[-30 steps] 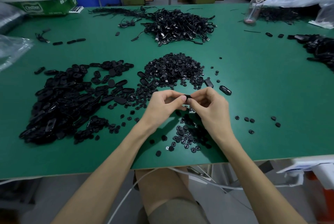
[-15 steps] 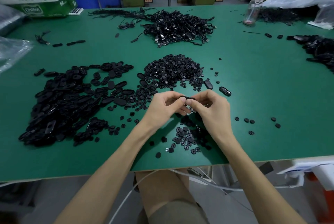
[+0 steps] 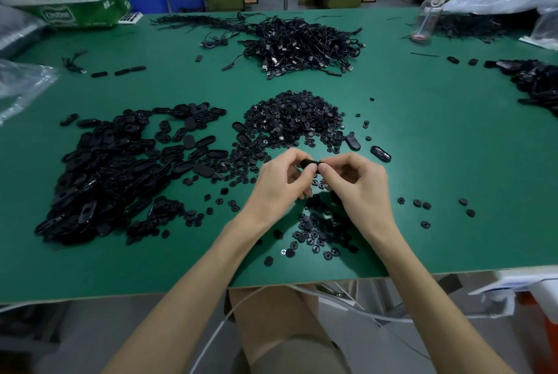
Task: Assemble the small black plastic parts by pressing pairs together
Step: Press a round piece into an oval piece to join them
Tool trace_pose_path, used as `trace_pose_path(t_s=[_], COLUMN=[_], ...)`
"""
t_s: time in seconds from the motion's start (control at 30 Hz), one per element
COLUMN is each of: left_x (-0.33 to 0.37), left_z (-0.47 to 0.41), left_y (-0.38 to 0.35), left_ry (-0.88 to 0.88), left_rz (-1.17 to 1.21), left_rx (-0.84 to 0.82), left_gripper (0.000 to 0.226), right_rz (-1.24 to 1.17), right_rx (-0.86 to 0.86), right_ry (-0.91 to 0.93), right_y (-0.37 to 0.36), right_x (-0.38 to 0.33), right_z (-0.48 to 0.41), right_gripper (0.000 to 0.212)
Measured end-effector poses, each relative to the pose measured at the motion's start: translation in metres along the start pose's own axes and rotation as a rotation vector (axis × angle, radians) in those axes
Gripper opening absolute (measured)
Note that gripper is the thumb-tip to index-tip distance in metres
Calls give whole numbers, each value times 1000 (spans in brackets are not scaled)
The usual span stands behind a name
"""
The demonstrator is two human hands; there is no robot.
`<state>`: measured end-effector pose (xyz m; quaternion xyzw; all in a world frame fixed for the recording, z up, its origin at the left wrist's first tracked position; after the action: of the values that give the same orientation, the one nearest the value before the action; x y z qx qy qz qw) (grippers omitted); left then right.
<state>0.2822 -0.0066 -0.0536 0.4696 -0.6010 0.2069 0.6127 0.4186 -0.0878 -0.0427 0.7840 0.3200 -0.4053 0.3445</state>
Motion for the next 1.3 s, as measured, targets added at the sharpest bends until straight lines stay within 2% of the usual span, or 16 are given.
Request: trace_pose_path(t_s=[0.17, 0.73, 1.13, 1.3], left_x=[5, -4, -7, -3], left_z=[1, 1, 0, 1], left_y=[0, 1, 3, 3], left_ry=[-38, 64, 101, 89], left_rz=[-3, 271, 183, 223], left_rx=[9, -73, -35, -45], left_gripper=[11, 14, 10, 8], right_rz=[-2, -3, 47, 46], right_rx=[8, -10, -53, -2], right_ry=[-3, -8, 78, 39], right_y=[1, 0, -9, -2], right_x=[-3, -6, -16, -11], right_z=[0, 2, 5, 3], right_gripper=[2, 4, 5, 4])
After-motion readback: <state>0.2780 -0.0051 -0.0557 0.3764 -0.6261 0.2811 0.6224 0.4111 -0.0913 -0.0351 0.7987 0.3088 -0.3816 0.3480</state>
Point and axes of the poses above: each hand's wrist, its own z-axis away from the middle knuckle, its own y-axis out of the back of the hand, x = y × z, the point moved 10 cm from there along -z, towards the middle knuckle, and after that the axes turned 7 degrees about y, right-handed, at the moved point
